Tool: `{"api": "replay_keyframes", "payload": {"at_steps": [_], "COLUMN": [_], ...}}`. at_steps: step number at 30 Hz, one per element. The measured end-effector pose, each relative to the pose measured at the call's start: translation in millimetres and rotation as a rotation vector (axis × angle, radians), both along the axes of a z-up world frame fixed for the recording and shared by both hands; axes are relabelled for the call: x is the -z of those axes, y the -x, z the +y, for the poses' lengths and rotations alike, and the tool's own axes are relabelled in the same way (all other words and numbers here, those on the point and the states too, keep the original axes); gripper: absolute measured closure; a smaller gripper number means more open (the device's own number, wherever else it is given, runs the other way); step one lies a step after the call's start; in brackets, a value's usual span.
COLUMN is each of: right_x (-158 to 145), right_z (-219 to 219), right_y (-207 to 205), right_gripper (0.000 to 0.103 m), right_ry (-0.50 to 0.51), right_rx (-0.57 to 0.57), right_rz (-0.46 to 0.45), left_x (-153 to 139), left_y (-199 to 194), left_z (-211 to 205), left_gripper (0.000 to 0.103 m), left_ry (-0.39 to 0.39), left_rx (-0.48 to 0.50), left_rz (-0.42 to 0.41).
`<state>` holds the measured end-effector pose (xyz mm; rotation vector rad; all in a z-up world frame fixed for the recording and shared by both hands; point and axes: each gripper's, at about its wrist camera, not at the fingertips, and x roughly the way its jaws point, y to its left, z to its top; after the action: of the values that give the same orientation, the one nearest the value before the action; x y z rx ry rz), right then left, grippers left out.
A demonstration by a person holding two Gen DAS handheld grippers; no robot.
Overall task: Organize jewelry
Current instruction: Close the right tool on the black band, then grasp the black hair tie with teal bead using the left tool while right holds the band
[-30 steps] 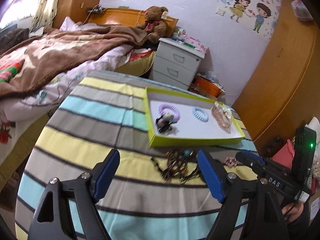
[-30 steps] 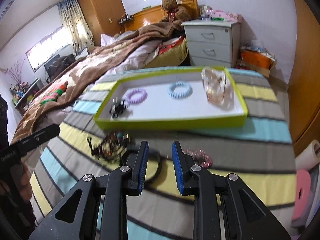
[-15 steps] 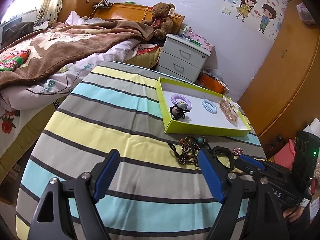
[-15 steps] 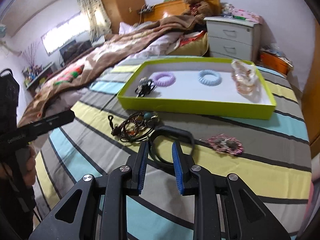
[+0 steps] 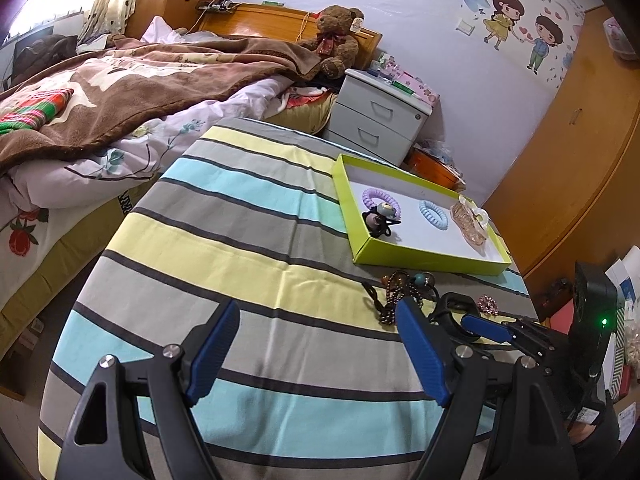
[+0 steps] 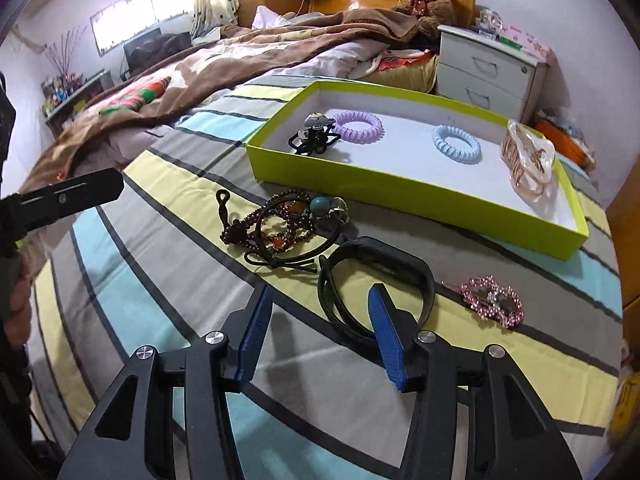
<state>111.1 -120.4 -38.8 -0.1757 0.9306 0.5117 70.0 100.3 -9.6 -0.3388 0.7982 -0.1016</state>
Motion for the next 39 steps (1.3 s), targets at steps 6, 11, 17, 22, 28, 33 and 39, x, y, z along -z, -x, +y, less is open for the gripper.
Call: {"api": "replay_keyframes", "payload": {"at_steps": [6,11,17,22,28,33,39], "right_x": [4.8,4.5,3.3,-1.3,-14.0,-26.9,-34.2], "right_z": [4.4,-1.3,-3.4,-11.2,-26.4,-39.9,-57.5], "right_y": [0.2,0.7,5.8,16.4,30.1,38.4,47.2], "right_gripper": [0.059,0.079,0.092,0.093,0.093,0.093,0.093], "right_ry": [0.064,0.073,0.079,0.071,0.035,0.019,-0.008], "right_rx": [-0.002,0.022,0.020,0.017,0.030,0.058,0.105], "right_rz": [-0.022,-0.042,-0.064,-0.085,-0.115,-0.147,-0.167], "left_x": [3.5,3.3,1.1,-1.6,-2.7,-1.7,-4.8], "left_y": [-1.5,-1.8,-6.1,-12.3,-25.0,-38.7,-54.9], "left_z": [0.8,-0.4,-10.6,-22.2,-47.3,-74.0,-107.6], "left_gripper": [0.021,0.021,0.021,0.021,0.021,0.021,0.021], "left_ry": [0.004,0.003,-0.011,-0.034,-0.068,-0.115,-0.226], "left_rx": [-0.001,0.003,0.035,0.058,0.115,0.170,0.223], "left_rz": [0.011,0.009,0.006,0.009,0.009,0.015,-0.019]}}
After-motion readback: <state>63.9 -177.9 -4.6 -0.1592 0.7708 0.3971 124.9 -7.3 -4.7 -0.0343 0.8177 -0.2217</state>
